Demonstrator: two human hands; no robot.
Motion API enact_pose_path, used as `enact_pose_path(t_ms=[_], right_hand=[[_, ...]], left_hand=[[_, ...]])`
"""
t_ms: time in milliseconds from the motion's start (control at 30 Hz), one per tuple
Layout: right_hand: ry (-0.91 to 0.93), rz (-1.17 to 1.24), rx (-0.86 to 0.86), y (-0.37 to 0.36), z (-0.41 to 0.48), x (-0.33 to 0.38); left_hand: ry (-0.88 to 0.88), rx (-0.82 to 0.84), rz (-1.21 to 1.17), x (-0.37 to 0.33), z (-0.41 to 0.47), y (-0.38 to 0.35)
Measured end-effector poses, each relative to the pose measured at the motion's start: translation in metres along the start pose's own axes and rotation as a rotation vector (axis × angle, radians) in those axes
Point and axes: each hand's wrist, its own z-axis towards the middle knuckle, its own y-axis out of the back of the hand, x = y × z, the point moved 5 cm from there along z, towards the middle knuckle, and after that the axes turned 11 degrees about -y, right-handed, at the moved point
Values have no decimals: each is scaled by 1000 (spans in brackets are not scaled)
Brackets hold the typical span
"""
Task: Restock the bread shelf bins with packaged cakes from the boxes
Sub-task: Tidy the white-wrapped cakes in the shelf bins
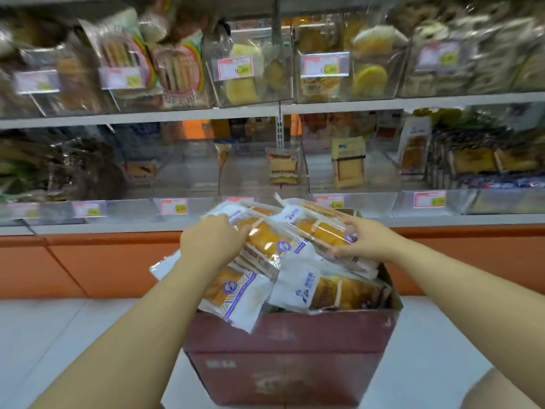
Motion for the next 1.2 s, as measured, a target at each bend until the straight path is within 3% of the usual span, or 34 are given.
enact_pose_path(t_ms=[100, 167, 400, 533, 600, 700, 800, 967, 1200], right_hand=[[-57, -14, 6, 1, -4, 6], [-77, -6, -11, 4, -7, 12], [-53, 23, -146, 11, -20, 19], [-41, 138, -266, 24, -26, 9], [-3, 219, -347, 34, -29, 7], [60, 346, -519, 52, -31, -1], [45, 472, -582, 67, -31, -17], [20, 667, -663, 85, -9, -49], [-31, 820, -769, 113, 88, -112]], left_hand=[[62, 193, -42, 6, -7, -10], [66, 203, -227, 0, -4, -16], [117, 54, -501, -20, 14, -17], [146, -170, -711, -21, 24, -6], [72, -305, -809, -27, 29, 6], [-150, -475, -761, -52, 33, 33], [-294, -549, -808, -81, 42, 49], [-442, -482, -910, -137, 85, 45], [-715, -435, -911, -217, 164, 9]])
